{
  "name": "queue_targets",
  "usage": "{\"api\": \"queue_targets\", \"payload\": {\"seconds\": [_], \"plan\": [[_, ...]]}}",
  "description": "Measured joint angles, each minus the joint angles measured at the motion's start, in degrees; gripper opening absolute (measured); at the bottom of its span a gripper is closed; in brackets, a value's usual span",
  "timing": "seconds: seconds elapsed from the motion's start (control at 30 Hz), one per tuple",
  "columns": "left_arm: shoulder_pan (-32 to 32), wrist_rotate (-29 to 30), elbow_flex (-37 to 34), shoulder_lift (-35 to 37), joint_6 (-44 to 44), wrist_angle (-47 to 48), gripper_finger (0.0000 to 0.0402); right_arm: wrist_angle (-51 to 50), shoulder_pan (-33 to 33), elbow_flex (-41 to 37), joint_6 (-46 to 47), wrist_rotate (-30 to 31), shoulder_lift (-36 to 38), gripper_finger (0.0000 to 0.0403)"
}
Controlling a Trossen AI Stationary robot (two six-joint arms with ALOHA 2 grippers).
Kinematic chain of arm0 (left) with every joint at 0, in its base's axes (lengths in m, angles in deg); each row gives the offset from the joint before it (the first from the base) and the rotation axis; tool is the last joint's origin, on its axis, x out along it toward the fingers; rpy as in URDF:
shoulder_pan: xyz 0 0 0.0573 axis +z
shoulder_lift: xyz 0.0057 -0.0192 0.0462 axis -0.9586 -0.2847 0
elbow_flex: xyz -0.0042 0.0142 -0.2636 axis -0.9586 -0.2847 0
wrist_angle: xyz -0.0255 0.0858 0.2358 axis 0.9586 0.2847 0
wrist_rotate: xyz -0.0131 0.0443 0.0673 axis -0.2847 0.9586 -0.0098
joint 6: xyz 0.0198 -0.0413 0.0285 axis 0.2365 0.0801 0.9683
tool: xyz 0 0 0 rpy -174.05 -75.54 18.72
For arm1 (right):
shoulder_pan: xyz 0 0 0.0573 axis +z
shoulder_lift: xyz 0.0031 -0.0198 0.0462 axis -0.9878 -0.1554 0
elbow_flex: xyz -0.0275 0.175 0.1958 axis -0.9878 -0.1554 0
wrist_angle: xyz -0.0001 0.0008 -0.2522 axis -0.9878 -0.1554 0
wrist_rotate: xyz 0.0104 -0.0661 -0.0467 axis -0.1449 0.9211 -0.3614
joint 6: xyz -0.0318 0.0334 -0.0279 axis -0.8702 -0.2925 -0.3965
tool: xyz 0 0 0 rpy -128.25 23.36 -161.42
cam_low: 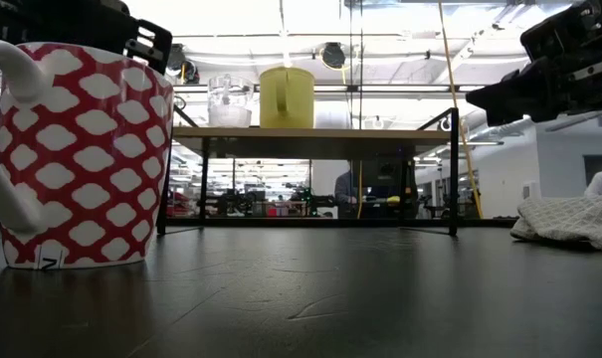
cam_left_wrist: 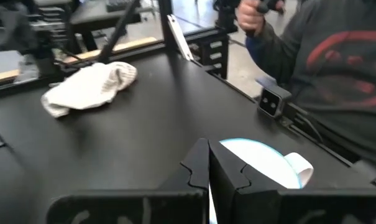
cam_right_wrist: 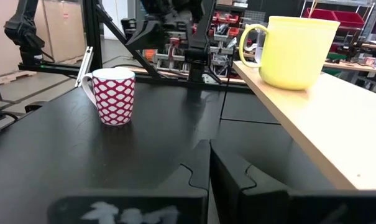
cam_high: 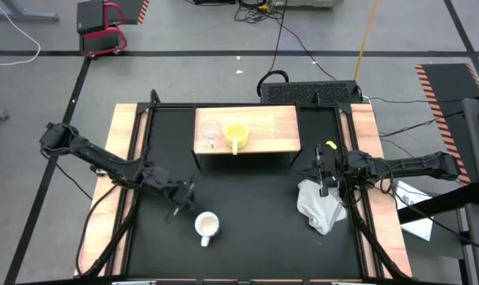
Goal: Stack small to large cups/mugs on shelf
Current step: Put the red patterned mug on the shelf
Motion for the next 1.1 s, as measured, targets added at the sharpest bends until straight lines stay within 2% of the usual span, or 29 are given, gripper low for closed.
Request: {"api": "queue_targets", "payload": {"seconds": [0.13, 0.53, 0.77, 0.97, 1.1], "plan": [[-1.83, 0.21, 0.97, -2.42, 0.14, -0.5, 0.0, 0.45, 0.0, 0.0, 0.0, 0.0, 0.0, 0.0], [-5.15, 6.43, 3.45, -4.87, -4.69, 0.21, 0.0001, 1.89, -0.01, 0.0, 1.07, -0.02, 0.02, 0.0], [-7.2, 13.89, 9.27, -4.94, -8.09, 10.19, 0.0002, 1.83, -0.01, 0.0, 1.07, -0.02, 0.02, 0.0], [-8.2, 14.6, 13.95, -5.53, -8.78, 18.54, 0.0005, 1.14, -0.02, 0.0, 1.07, -0.19, 0.02, 0.0], [-8.21, 14.4, 14.57, -5.54, -10.42, 21.39, 0.0029, 1.04, -0.01, 0.0, 1.09, -0.22, 0.01, 0.0]]}}
